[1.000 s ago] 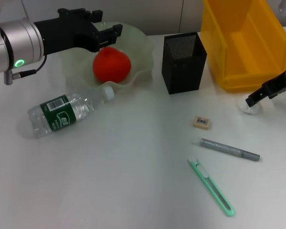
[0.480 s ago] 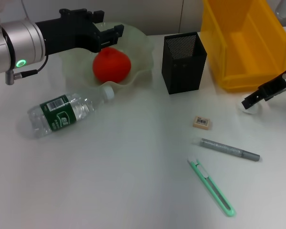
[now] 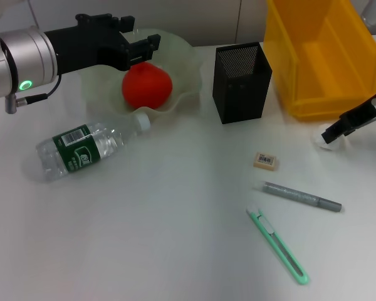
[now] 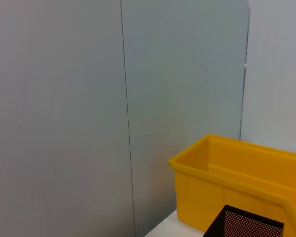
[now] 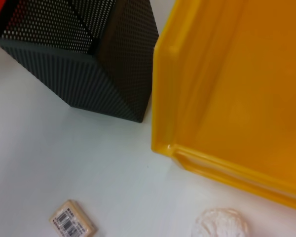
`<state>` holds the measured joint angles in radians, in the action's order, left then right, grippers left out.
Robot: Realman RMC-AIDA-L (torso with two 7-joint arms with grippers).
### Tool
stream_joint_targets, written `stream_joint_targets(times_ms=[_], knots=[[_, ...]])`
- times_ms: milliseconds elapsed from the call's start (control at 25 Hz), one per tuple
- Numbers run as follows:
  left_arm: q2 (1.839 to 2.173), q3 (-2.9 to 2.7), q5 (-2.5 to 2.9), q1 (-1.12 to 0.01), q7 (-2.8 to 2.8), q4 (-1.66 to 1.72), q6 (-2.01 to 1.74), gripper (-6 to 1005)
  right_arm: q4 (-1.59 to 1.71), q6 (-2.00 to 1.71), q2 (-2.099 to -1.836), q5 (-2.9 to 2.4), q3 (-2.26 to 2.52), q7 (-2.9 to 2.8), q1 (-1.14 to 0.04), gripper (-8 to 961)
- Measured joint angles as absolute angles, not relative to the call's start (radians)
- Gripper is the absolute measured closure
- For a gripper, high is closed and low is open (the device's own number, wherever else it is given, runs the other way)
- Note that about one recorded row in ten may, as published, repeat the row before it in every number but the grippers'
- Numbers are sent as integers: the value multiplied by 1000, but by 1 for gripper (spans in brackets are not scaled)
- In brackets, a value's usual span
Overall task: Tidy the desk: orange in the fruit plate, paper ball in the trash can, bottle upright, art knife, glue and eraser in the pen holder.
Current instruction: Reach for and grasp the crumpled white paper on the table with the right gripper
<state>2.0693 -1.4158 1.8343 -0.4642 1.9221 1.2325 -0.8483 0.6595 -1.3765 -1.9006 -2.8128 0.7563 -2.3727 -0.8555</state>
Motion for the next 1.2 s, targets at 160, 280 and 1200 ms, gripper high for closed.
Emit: stream_joint_targets(times_ms=[160,280,1200], knots=[[2069,-1416,1833,-465,1922,1233,-849,427,656,-1377,-1901,-2813,756,-2374,-853,457],[2069,-1416,1826,-465,1922,1233,-850,427,649,-1373,-1901,-2814,756,-2374,-852,466],[2068,-1416,1810,-451,1922,1234,-855,427,647,-1347,-1908,-2816,769,-2359,-842,561]])
